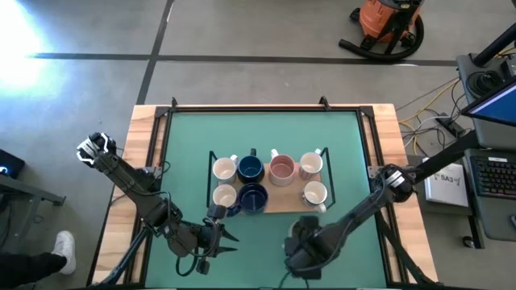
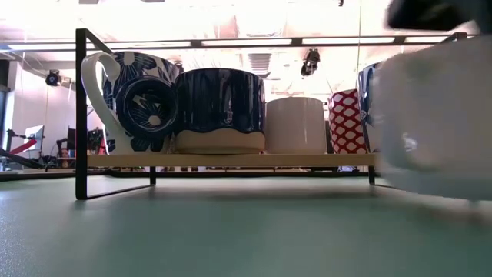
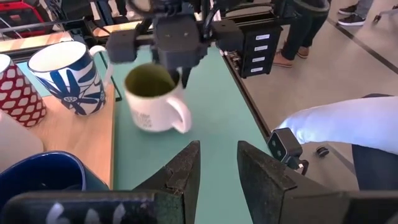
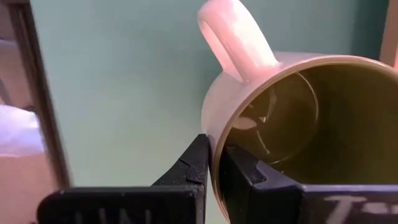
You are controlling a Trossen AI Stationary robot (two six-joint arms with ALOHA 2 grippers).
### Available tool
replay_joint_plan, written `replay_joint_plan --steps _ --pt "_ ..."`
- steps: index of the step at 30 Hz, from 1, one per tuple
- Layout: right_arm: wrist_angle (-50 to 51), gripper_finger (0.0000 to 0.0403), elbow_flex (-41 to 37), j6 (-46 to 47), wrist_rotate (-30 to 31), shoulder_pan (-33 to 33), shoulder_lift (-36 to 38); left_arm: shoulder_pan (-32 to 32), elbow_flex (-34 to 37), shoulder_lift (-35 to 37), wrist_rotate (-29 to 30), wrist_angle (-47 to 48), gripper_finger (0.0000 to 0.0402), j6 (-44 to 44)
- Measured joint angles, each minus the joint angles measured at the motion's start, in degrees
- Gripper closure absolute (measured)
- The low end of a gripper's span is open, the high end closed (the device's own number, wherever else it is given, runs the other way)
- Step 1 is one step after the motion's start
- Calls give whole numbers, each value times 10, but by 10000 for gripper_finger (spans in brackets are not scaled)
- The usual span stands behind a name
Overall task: Place coffee mugs
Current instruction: Put the green mug on the shelf
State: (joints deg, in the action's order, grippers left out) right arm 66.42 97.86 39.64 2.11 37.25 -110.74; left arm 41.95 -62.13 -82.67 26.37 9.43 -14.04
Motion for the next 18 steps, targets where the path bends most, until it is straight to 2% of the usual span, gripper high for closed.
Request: replay_joint_plan --steps 11,18 --pt "-106 387 -3 -230 -5 -66 0 0 0 0 0 1 312 3" --pt "-115 364 -4 -270 -6 -73 0 -1 0 0 0 1 312 15"
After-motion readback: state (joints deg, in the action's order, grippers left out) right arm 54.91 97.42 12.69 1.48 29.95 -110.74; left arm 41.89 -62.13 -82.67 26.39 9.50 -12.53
